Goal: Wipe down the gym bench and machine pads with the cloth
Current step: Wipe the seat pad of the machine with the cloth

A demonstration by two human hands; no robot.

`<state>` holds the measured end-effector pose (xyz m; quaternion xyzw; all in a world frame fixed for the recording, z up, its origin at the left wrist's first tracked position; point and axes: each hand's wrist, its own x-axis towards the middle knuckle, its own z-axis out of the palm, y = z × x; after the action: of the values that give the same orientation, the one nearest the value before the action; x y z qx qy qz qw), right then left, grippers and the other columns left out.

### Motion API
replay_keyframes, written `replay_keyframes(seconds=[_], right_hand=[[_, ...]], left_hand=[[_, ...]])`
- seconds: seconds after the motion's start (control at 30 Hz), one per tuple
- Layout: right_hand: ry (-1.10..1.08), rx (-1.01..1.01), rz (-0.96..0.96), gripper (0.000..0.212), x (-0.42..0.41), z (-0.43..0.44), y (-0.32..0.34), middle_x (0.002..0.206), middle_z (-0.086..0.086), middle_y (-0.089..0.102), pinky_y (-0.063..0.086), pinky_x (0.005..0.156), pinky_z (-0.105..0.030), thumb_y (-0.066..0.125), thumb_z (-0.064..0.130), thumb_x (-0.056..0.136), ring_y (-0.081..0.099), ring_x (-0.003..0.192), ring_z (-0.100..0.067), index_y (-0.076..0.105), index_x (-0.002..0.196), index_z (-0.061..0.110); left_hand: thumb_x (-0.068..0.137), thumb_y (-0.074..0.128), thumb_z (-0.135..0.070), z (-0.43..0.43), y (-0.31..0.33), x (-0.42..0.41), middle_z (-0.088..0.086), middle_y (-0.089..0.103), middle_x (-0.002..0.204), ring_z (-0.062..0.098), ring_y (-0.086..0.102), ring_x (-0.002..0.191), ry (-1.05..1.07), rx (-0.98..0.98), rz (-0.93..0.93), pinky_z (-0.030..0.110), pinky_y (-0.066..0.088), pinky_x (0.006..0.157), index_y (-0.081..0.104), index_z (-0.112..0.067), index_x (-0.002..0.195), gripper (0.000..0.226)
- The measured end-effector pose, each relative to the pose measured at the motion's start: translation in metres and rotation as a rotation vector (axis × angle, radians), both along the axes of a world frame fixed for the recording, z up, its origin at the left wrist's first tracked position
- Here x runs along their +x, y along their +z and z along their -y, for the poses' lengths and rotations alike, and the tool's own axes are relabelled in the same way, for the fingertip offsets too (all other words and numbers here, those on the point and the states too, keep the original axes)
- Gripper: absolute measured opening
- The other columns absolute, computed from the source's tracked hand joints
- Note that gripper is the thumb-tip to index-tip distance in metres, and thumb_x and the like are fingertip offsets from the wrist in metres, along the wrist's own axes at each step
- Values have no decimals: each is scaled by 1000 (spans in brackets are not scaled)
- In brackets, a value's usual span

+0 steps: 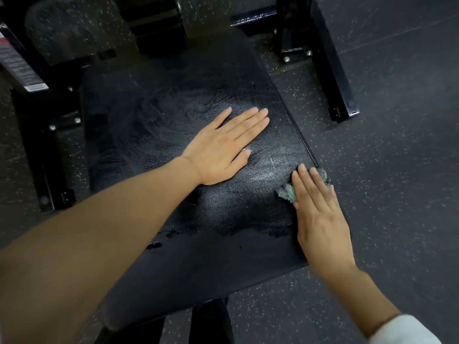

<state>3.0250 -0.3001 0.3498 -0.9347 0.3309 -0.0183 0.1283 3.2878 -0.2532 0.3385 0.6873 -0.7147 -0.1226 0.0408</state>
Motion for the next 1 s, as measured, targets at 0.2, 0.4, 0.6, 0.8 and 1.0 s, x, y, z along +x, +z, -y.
replay_keyframes(seconds=[0.2, 0.4, 0.6, 0.8, 1.0], right_hand=[[-82, -35, -20, 49, 53, 27, -10, 157, -12, 34, 29, 118, -50, 35, 10, 101, 29, 147, -29, 36, 149, 2], [-120, -64, -71, 50, 58, 16, -5, 159, -10, 32, 24, 119, -48, 29, 16, 102, 27, 148, -28, 34, 150, 4], [-151, -53, 22, 51, 56, -36, 0, 156, -8, 38, 24, 117, -48, 24, 22, 102, 31, 146, -29, 42, 147, 6], [-105, -32, 65, 48, 79, -96, 2, 153, -6, 43, 30, 116, -50, 32, 17, 100, 36, 144, -28, 48, 144, 6], [-25, -31, 38, 60, 67, -86, 2, 155, -5, 40, 23, 118, -49, 61, 1, 90, 31, 146, -25, 43, 147, 7]], left_hand=[[99, 15, -38, -2, 0, -1, 2, 6, 166, 16, 3, 153, -6, 0, 8, 42, 2, 124, 10, -13, 159, 65], [101, 16, -40, -10, -1, 1, 3, 5, 166, 18, 3, 153, -40, -2, 4, 43, 4, 124, 9, -12, 158, 64], [102, 16, -40, -29, 0, 5, 2, 2, 166, 16, -2, 153, -120, 20, -20, 39, -2, 124, 6, -14, 159, 63], [105, 17, -39, -57, 1, 14, 1, 4, 166, 15, -1, 153, -191, 3, -24, 40, 0, 124, 9, -14, 158, 59], [105, 19, -36, -73, 3, 23, -3, 2, 166, 13, -2, 153, -225, 20, -43, 39, -1, 124, 8, -18, 159, 58]])
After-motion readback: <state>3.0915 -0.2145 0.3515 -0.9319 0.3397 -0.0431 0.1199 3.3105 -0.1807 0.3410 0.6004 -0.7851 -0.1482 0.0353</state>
